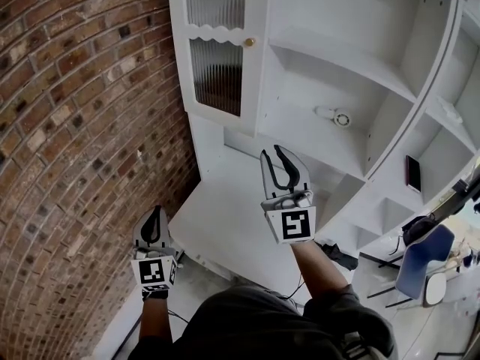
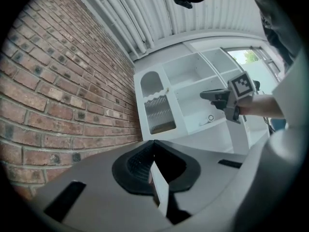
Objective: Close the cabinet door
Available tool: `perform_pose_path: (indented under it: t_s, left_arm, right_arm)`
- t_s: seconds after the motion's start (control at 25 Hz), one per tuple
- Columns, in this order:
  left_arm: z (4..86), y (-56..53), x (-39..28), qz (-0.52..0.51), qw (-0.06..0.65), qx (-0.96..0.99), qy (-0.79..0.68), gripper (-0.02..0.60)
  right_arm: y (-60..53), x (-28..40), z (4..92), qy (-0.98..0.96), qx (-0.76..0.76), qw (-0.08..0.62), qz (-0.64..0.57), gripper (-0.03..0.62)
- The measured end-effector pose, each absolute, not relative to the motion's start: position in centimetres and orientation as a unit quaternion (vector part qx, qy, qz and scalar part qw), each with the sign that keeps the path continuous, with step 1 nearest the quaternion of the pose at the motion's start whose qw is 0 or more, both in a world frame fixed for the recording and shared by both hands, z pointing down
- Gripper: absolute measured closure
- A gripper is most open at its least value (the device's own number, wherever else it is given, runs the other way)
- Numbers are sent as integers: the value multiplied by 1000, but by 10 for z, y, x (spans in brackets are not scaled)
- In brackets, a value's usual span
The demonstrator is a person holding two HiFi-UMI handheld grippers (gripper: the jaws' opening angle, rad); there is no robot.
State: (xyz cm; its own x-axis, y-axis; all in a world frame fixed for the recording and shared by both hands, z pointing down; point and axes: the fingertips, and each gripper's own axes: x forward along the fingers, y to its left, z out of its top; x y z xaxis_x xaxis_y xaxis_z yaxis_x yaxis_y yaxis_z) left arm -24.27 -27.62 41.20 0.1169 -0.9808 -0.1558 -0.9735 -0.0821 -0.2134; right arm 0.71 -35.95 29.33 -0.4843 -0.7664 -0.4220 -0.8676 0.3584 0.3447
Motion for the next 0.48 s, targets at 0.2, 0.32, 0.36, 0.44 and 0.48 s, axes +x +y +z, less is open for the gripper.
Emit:
perform_pose_path:
  t_s: [0.2,0.32,0.36,0.44,0.48]
  left_arm:
    - [411,-275,-239,-13,134,-737,663,580]
    - [411,-276,-237,-11,134,-738,661,579]
    - [411,-276,-237,-11,134,-738,661,580]
    - [411,-276,-236,-10,134,-739,660,580]
    - [411,-277,-236,-10,134,-739,660,580]
  right_arm:
    - [-349,12,317,821,-506,88,251,581]
    - [-344,16,329,823,-507,86,242,592]
    - [-342,17,333,824,-508,85,236,592]
    - [-340,18,341,828,-507,82,227,593]
    - [-340,18,345,830,-505,79,225,594]
